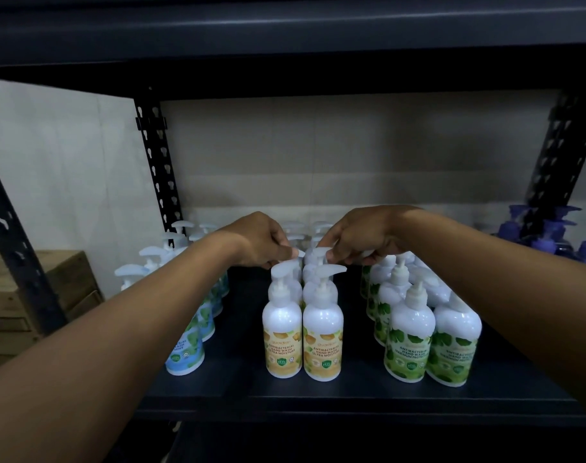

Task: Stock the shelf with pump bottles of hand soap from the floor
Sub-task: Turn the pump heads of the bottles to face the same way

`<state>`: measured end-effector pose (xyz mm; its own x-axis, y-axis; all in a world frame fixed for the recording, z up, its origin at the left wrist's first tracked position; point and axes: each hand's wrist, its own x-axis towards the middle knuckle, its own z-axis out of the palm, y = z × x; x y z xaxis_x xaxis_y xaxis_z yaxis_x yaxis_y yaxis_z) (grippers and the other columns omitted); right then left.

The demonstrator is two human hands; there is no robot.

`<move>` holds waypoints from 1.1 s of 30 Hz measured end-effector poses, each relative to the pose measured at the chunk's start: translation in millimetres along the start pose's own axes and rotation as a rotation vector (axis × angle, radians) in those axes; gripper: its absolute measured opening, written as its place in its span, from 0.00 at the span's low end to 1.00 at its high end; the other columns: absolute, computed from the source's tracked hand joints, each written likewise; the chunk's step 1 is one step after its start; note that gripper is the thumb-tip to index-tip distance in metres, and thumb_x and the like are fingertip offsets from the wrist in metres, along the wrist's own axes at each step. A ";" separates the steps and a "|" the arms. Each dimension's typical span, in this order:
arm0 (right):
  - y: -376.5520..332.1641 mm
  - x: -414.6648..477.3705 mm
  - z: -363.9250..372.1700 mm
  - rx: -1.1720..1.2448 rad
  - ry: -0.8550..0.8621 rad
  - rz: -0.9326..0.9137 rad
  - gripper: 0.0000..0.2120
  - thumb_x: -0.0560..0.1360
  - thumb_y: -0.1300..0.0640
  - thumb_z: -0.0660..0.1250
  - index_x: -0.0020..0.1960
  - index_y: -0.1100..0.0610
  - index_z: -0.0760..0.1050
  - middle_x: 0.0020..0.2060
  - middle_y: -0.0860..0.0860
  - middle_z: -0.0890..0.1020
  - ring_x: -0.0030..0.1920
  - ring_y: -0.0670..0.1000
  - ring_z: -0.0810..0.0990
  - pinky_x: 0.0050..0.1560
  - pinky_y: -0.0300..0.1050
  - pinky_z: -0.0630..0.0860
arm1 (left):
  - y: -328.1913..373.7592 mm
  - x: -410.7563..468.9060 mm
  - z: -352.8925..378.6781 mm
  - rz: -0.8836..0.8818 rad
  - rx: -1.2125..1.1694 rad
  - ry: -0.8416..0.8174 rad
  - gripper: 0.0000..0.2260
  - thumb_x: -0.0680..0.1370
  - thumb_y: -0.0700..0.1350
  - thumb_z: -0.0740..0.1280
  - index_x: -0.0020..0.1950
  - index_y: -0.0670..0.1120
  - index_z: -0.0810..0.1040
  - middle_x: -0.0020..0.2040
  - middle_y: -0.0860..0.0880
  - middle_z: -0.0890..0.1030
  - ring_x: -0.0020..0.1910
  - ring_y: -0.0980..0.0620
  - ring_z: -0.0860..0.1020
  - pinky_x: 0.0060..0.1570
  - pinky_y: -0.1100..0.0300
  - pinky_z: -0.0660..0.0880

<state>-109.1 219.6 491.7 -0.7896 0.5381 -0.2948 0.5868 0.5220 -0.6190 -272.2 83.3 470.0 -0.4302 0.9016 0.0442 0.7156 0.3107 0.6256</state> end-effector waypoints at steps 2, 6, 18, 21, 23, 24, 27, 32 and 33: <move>0.5 0.7 -0.7 0.006 -0.007 0.001 0.08 0.79 0.59 0.70 0.53 0.48 0.84 0.29 0.45 0.80 0.35 0.45 0.75 0.45 0.43 0.72 | 0.1 0.8 0.8 -0.008 0.008 0.009 0.14 0.75 0.52 0.75 0.51 0.42 0.83 0.43 0.49 0.85 0.39 0.56 0.83 0.38 0.67 0.78; 1.7 1.4 -0.7 0.000 -0.015 -0.005 0.08 0.79 0.60 0.69 0.54 0.49 0.84 0.27 0.44 0.80 0.32 0.44 0.75 0.41 0.41 0.71 | -0.2 1.1 0.6 -0.017 0.021 0.020 0.15 0.75 0.55 0.75 0.51 0.43 0.83 0.42 0.51 0.85 0.38 0.57 0.83 0.36 0.69 0.74; 2.4 1.4 0.1 0.008 -0.004 0.001 0.09 0.78 0.59 0.71 0.55 0.49 0.83 0.39 0.47 0.82 0.41 0.47 0.76 0.47 0.43 0.72 | -1.3 -1.7 0.6 -0.022 0.008 0.029 0.15 0.74 0.55 0.75 0.49 0.43 0.83 0.42 0.51 0.85 0.38 0.57 0.83 0.39 0.67 0.76; 3.5 -2.5 1.2 -0.003 0.015 -0.015 0.09 0.78 0.58 0.70 0.57 0.49 0.82 0.42 0.50 0.80 0.43 0.49 0.75 0.48 0.44 0.73 | -0.9 -7.0 0.4 -0.028 -0.058 0.021 0.16 0.74 0.55 0.75 0.50 0.43 0.83 0.45 0.49 0.86 0.43 0.54 0.85 0.43 0.64 0.80; 2.9 -9.1 0.3 0.017 0.039 -0.019 0.13 0.79 0.56 0.70 0.63 0.52 0.79 0.42 0.53 0.79 0.42 0.50 0.74 0.47 0.45 0.73 | 0.8 -14.1 0.1 -0.035 -0.116 0.017 0.17 0.75 0.55 0.74 0.52 0.42 0.83 0.48 0.47 0.86 0.47 0.51 0.85 0.49 0.59 0.83; 1.9 -12.9 -1.0 0.049 0.054 -0.029 0.17 0.79 0.56 0.69 0.66 0.55 0.77 0.40 0.54 0.76 0.40 0.51 0.73 0.44 0.44 0.72 | 1.6 -17.9 -0.5 -0.036 -0.141 0.031 0.17 0.76 0.56 0.73 0.53 0.43 0.83 0.49 0.45 0.85 0.48 0.49 0.85 0.51 0.57 0.83; -2.6 -25.6 -5.4 0.124 0.147 -0.071 0.17 0.79 0.55 0.67 0.66 0.60 0.77 0.41 0.53 0.75 0.40 0.50 0.70 0.41 0.42 0.69 | 5.7 -31.7 -5.4 -0.021 -0.176 0.131 0.14 0.78 0.55 0.71 0.51 0.44 0.82 0.49 0.41 0.86 0.48 0.44 0.86 0.50 0.52 0.84; 0.4 -51.5 -1.6 0.036 0.164 -0.165 0.13 0.77 0.51 0.70 0.59 0.55 0.82 0.42 0.48 0.81 0.43 0.50 0.78 0.42 0.41 0.73 | 9.1 -58.8 -12.6 0.011 -0.119 0.107 0.10 0.77 0.47 0.74 0.53 0.43 0.82 0.48 0.45 0.85 0.46 0.49 0.85 0.49 0.54 0.84; 2.6 -55.9 1.9 -0.018 0.164 -0.175 0.12 0.77 0.51 0.71 0.59 0.53 0.82 0.46 0.48 0.83 0.46 0.50 0.81 0.42 0.40 0.75 | 8.0 -63.1 -11.9 0.003 -0.103 0.062 0.11 0.77 0.46 0.74 0.55 0.43 0.82 0.49 0.45 0.85 0.48 0.49 0.85 0.50 0.55 0.84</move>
<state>-63.8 189.7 505.1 -0.8409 0.5378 -0.0612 0.4479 0.6278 -0.6366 -246.0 25.4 481.5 -0.4640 0.8810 0.0924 0.6581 0.2730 0.7017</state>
